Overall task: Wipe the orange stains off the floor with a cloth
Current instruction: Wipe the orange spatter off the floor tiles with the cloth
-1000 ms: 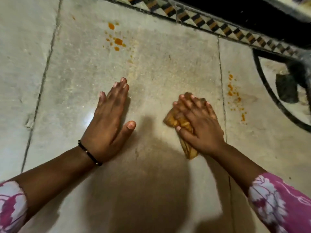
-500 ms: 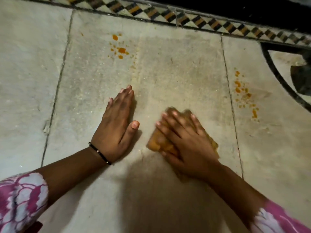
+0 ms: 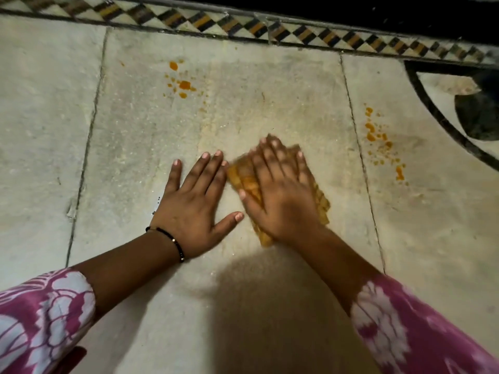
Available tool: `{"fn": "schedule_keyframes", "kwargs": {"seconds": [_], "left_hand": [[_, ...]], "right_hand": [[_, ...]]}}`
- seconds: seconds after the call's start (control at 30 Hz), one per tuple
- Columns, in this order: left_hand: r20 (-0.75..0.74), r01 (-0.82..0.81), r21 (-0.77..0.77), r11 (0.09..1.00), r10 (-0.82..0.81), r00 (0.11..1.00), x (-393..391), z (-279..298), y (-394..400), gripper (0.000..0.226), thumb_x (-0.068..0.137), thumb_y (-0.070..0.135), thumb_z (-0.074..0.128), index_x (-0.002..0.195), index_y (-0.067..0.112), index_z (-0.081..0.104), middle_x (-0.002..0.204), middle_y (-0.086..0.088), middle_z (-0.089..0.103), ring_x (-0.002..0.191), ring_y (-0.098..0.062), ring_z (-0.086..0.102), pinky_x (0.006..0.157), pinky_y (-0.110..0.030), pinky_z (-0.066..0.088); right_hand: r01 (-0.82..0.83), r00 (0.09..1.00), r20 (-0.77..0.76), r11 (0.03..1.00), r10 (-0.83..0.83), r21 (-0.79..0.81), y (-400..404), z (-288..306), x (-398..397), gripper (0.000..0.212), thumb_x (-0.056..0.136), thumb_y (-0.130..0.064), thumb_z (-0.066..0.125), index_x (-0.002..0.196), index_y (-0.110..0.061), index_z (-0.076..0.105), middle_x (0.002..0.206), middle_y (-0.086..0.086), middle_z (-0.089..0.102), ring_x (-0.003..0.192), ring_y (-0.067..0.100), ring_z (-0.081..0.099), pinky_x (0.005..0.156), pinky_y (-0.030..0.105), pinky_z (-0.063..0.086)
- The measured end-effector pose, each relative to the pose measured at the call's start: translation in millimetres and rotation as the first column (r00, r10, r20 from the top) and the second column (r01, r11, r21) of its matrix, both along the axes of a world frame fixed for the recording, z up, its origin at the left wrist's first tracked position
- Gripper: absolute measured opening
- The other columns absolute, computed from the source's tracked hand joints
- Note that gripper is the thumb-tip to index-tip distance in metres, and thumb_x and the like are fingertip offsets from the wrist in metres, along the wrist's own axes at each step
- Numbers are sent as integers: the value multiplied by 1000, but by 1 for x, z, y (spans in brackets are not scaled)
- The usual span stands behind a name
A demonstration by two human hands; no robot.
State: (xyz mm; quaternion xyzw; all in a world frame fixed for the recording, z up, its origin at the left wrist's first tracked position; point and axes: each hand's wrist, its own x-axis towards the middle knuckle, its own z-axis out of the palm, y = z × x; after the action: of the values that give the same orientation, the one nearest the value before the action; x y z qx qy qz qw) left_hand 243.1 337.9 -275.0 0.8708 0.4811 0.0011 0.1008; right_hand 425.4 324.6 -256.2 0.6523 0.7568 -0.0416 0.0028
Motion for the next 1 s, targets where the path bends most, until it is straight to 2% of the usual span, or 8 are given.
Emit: {"fn": "schedule_keyframes", "kwargs": {"seconds": [0.1, 0.2, 0.4, 0.5, 0.6, 0.7, 0.9, 1.0], "left_hand": [[-9, 4, -4, 1000, -4, 1000, -2, 1, 0, 84, 89, 68, 20, 150, 10, 15, 158, -8, 11, 146, -23, 7, 115, -55, 3], [3, 1, -8, 1000, -1, 1000, -1, 0, 0, 84, 89, 68, 17, 151, 10, 13, 159, -7, 8, 146, -22, 4, 115, -55, 1], [-32, 10, -35, 999, -11, 999, 0, 1, -1, 87, 86, 70, 9, 150, 11, 0, 159, -6, -6, 145, -21, -7, 114, -53, -6], [-55, 3, -106, 994, -9, 998, 4, 8, 5, 93, 79, 72, 3, 149, 12, -11, 157, -4, -18, 140, -15, -22, 114, -48, -11], [-4, 157, -94, 983, -158, 987, 18, 21, 9, 93, 80, 72, 4, 150, 11, -3, 158, -6, -10, 143, -18, -15, 114, -46, -9], [26, 389, -14, 921, -389, 921, 45, 24, 17, 88, 86, 70, 4, 150, 10, 5, 158, -9, 1, 145, -22, -2, 114, -45, -7], [-23, 480, 36, 877, -479, 878, 92, 1, 25, 86, 87, 70, 9, 151, 13, -5, 158, -6, -7, 145, -18, -8, 115, -44, -12], [-26, 457, 54, 888, -457, 889, 92, -3, 25, 87, 87, 71, 10, 151, 13, 2, 158, -6, 0, 146, -19, -1, 116, -46, -6]], "right_hand": [[17, 1000, 0, 996, -17, -84, -71, 2, 34, 74, 88, -57, 37, 151, -22, 19, 159, 2, 13, 147, 17, 2, 118, 47, 0], [195, 980, 66, 972, -188, -132, -117, 8, 93, 74, 87, -63, 27, 151, -27, 18, 159, 0, 12, 146, 17, 2, 117, 45, 2], [588, 808, 95, 805, -581, -75, -36, 5, 111, 84, 82, -62, 13, 152, -16, 11, 160, 9, 6, 146, 25, 0, 116, 53, -1], [401, 916, 62, 912, -397, -90, -29, 1, 68, 78, 89, -58, 20, 151, -12, 12, 160, 10, 7, 146, 26, 1, 116, 50, -2], [128, 992, 12, 991, -128, -44, -92, 4, 49, 75, 87, -53, 36, 150, -14, 25, 158, 6, 19, 147, 20, 7, 117, 51, 5], [173, 982, -54, 979, -180, -104, -163, 2, 81, 78, 82, -52, 42, 150, -19, 25, 157, 1, 17, 146, 17, 7, 117, 47, 5], [690, 723, 38, 719, -690, -79, -110, 8, 163, 78, 88, -60, 18, 153, -17, 7, 161, 4, 3, 146, 17, -3, 117, 46, -4], [750, 660, 29, 656, -751, -85, -44, 3, 155, 74, 94, -55, 24, 152, -12, 6, 160, 8, 2, 146, 23, -4, 117, 48, -7]]}}
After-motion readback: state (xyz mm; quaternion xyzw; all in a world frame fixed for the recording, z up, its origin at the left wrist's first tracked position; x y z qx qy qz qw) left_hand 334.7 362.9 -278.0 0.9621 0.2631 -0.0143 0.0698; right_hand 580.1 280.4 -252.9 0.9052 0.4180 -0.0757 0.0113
